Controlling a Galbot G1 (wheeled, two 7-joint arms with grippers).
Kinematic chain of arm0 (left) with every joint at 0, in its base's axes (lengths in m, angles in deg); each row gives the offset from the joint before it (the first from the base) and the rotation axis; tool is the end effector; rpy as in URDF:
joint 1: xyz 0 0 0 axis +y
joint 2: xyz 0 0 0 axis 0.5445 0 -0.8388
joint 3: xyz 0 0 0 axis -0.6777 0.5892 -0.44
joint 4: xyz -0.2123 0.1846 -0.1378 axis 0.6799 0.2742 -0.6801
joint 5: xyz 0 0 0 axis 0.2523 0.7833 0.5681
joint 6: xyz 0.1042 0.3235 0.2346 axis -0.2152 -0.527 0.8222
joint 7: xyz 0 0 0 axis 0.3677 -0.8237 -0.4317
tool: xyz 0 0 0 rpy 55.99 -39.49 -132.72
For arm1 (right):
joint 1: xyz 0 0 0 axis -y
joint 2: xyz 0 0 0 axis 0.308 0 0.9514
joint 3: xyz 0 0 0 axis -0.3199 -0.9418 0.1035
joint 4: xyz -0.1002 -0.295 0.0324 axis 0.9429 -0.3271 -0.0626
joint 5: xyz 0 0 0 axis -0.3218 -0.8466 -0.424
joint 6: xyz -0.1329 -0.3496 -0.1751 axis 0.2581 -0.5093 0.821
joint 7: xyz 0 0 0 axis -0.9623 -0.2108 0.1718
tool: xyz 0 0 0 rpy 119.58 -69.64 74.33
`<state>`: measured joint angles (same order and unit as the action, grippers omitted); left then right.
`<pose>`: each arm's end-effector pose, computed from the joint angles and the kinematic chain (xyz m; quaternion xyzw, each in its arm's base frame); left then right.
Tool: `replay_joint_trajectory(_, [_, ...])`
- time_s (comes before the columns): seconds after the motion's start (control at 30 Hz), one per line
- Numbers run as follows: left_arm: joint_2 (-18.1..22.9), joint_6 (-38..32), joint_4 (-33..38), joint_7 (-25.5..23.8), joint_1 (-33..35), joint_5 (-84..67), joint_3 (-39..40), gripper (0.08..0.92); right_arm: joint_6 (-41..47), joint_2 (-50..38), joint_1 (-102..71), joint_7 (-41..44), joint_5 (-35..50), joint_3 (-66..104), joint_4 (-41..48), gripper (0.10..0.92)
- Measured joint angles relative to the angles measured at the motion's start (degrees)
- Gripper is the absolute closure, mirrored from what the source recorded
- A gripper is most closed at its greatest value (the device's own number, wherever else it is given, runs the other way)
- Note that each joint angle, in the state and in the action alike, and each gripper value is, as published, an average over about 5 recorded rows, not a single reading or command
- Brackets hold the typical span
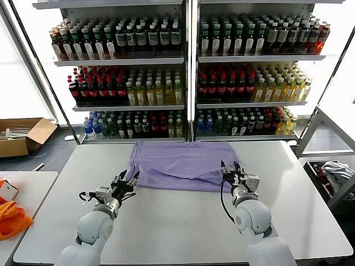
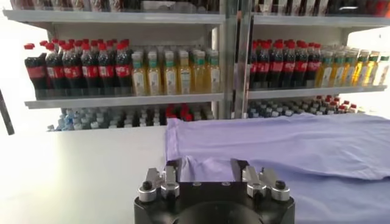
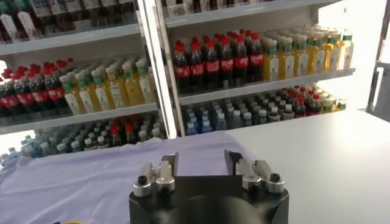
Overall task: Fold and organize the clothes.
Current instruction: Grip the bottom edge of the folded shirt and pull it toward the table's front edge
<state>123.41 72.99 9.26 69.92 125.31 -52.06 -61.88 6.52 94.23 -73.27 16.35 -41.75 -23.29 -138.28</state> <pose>0.3945 0.0369 -0.2836 -0.0810 -0.9833 -0.0124 0.1625 0.3842 0.0148 -0.2106 -0.0309 -0.9823 -0.0421 0.1801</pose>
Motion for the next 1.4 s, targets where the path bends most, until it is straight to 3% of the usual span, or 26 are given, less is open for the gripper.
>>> replay_joint_trajectory(0.13, [0.17, 0.42, 0.61, 0.08, 1.17, 0.59, -0.23, 0.221, 0.62, -1.29, -1.98, -0.70, -0.07, 0.60, -1.10, 0.204])
replay_joint_trajectory(0.23, [0.34, 0.76, 0.69, 0.33, 1.49, 0.88, -0.29, 0.184, 0.96, -1.84, -3.13, -0.94, -0.16, 0.86, -1.46, 0.203])
replay_joint_trajectory(1.1, [-0.24, 2.44, -2.77, 1.98, -1.47, 1.05, 1.72, 0.177, 1.99, -3.03, -4.59, -0.78, -0.89, 0.33, 1.85, 0.205])
replay_joint_trajectory(1.2, [-0.49, 2.65, -3.20, 2.07, -1.64, 1.06, 2.02, 0.177, 2.01, -3.03, -4.68, -0.80, -0.91, 0.04, 2.47, 0.232])
replay_joint_trajectory(1.4, [-0.73, 2.97, -3.71, 2.08, -1.49, 1.10, 2.35, 0.185, 1.92, -3.24, -4.94, -0.81, -0.96, -0.47, 3.11, 0.387])
